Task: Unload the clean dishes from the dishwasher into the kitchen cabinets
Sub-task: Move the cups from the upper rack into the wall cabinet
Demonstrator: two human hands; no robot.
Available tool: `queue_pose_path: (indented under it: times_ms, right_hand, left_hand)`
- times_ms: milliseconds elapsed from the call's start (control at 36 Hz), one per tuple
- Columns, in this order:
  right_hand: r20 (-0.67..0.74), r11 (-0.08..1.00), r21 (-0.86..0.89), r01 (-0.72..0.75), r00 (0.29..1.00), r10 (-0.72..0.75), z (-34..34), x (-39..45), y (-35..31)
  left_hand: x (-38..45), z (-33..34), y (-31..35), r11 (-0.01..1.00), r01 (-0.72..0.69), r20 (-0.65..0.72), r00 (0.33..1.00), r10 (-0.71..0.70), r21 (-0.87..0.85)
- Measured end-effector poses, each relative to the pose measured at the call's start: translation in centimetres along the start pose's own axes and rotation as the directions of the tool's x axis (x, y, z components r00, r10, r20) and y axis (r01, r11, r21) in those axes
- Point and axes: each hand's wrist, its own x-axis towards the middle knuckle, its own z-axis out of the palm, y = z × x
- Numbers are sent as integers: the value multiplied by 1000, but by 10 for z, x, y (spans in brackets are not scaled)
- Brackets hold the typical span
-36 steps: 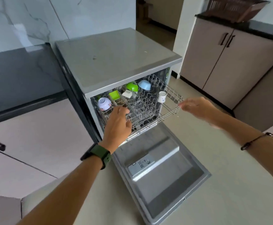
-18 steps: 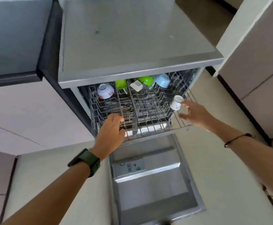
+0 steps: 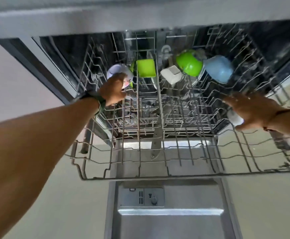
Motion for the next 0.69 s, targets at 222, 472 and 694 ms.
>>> queue_pose_path:
  times_ms: [222, 472, 694]
  right_hand:
    - [36, 939, -336, 73, 997, -64, 2, 3, 4]
    - [124, 952, -260, 161, 983, -132, -3, 9, 10]
    - [166, 934, -301, 190, 975, -145, -12, 2, 9]
  left_hand:
    - [58, 4, -17, 992, 43, -4, 999, -43, 118]
    - [87, -9, -19, 962, 77, 173, 977, -125, 260]
    - [86, -1, -21, 950, 141, 151, 970, -188, 279]
